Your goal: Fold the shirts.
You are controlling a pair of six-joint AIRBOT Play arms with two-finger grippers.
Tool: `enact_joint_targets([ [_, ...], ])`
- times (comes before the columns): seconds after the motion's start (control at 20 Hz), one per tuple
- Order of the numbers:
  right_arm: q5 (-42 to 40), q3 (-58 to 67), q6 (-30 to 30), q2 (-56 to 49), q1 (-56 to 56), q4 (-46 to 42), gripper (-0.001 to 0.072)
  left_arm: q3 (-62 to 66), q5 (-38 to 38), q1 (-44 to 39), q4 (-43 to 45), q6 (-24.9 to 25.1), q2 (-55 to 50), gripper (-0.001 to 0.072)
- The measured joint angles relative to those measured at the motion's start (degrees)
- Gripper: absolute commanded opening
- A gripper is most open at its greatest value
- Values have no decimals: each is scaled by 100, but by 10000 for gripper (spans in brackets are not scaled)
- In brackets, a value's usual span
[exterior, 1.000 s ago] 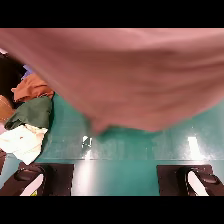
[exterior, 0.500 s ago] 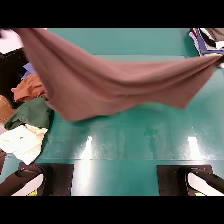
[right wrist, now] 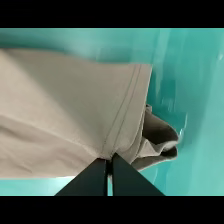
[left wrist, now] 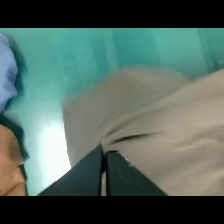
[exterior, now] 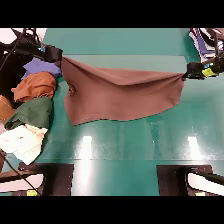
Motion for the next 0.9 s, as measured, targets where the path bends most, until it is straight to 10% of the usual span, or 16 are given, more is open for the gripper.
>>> enact_joint_targets([
  [0.55, 0, -96, -22, 3213, -9, -4, 13, 1163, -146, 2, 173, -92, 3261, 24],
  [0.9, 1073, 398, 584, 3340, -48, -472, 12, 1679, -258, 0, -15, -223, 3283, 25],
])
